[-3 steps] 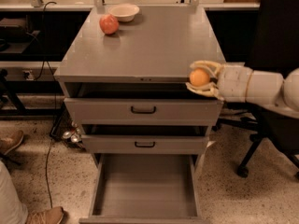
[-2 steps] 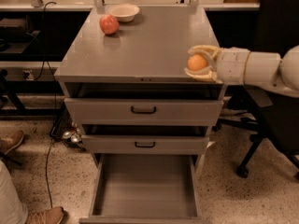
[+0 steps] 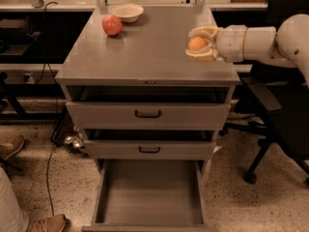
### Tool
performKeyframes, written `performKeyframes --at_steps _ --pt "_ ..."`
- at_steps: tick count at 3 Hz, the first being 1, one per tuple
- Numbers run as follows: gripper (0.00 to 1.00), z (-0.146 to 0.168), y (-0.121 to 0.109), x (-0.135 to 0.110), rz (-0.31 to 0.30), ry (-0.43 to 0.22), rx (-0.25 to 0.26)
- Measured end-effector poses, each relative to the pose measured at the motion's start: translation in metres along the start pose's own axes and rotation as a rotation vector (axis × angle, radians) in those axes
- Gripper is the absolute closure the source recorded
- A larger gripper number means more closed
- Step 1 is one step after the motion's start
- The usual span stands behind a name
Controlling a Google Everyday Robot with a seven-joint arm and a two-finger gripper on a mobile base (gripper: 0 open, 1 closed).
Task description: Pick orange from bottom drawer and place on counter
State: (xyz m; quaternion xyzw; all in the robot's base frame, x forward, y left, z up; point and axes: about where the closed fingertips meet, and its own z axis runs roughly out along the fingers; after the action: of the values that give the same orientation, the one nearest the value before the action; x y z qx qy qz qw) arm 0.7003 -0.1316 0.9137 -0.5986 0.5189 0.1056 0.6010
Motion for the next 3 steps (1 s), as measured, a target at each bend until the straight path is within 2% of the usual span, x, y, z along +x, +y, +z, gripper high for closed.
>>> performKeyframes --at_steps 1,2,3 --pt "1.0 0.023 -0.024 0.01 0.067 -0.016 -0.036" --pt "1.0 0.047 -0.037 0.03 0.143 -0.018 -0.062" --pt "1.0 0.057 -0.041 0.043 0.186 -0.006 -0.07"
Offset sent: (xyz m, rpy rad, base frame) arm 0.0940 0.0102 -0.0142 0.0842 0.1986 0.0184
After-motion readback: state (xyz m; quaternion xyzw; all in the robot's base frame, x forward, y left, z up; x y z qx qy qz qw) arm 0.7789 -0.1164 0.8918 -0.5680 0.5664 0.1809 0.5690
